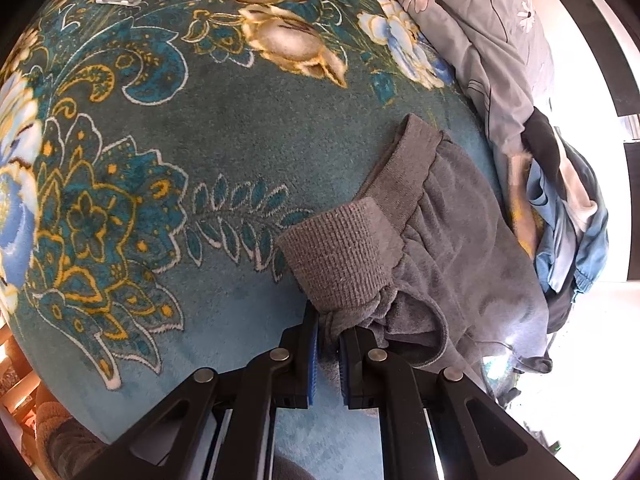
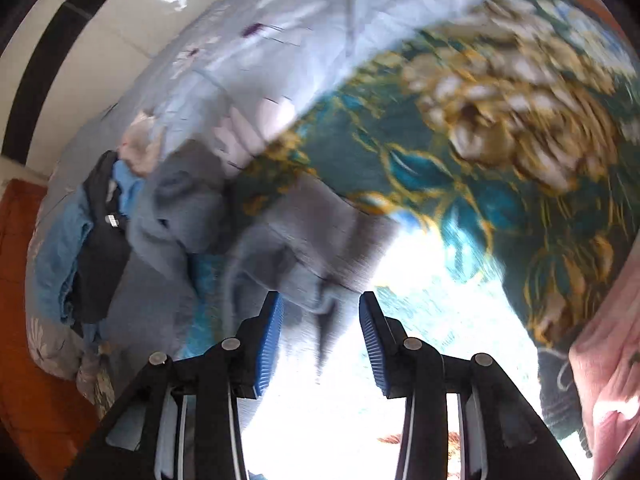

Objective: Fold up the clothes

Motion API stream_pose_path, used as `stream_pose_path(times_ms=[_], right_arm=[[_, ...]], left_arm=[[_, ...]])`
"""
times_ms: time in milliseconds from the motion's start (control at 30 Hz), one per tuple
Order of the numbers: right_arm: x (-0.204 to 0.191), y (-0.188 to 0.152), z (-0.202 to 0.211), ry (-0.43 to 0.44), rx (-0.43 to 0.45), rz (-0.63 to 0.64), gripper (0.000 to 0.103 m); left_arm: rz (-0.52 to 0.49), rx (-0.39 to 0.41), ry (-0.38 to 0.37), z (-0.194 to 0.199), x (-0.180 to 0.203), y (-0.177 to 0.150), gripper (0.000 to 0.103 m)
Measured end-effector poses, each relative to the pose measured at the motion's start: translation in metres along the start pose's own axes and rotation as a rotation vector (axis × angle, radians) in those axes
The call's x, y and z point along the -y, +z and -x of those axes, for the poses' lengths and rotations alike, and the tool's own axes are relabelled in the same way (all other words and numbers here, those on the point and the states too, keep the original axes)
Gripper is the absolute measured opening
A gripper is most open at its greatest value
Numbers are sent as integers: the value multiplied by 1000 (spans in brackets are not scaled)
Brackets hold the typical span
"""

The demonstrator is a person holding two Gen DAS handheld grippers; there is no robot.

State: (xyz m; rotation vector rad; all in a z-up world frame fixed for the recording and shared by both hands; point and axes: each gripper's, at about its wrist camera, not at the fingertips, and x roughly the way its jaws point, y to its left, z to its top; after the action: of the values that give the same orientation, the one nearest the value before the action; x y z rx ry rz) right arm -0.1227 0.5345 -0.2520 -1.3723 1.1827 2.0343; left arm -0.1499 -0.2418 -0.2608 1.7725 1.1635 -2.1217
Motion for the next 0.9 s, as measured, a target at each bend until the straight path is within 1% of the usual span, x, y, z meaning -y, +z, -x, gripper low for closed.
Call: stream_pose_path(times_ms=[33,133,233,267,333,400,433,500,633,700,733,767,800,833,867,900], right_arm=[[15,-4,-9,6,-26,-51,41],[33,-16,-30,105,-40,-148,41],[33,-21,-39,162,-30,-237,40],[31,-21,-35,156,-23,-262,31],[30,-23,-27,173,-8,-272,4],[29,-25,-18,191,9,-278,3],[27,-25,-5,198,37,-249,3],[26,-26,25,210,90,-196,3],[35,-39,90,266,189,-132,3],[42,-56,114,271,213,-92,3],[49,-66,117,245,203,-70,3],[55,-76,119,217,188,-48,3],[65,-89,111,167,142,-33,3],[75,-101,102,120,97,-22,3],[86,-112,93,102,59,-35,3],[95,-121,88,104,36,-58,3]], left_arm=[[7,0,-1,0,0,0,9],[4,6,1,2,2,0,9],[2,17,2,4,3,0,9],[0,22,1,5,4,0,9],[-6,33,-3,8,7,0,9],[-12,43,-6,10,9,1,9],[-14,49,-8,12,10,1,9],[-48,75,-49,26,19,5,9],[-144,152,-153,67,38,10,9],[-217,190,-173,85,43,6,9],[-247,199,-163,90,43,3,9],[-265,192,-137,88,37,1,9],[-280,181,-106,84,31,-2,9],[-281,165,-72,76,20,-3,9],[-263,132,-36,64,8,-4,9],[-234,100,-14,53,-4,-4,9]])
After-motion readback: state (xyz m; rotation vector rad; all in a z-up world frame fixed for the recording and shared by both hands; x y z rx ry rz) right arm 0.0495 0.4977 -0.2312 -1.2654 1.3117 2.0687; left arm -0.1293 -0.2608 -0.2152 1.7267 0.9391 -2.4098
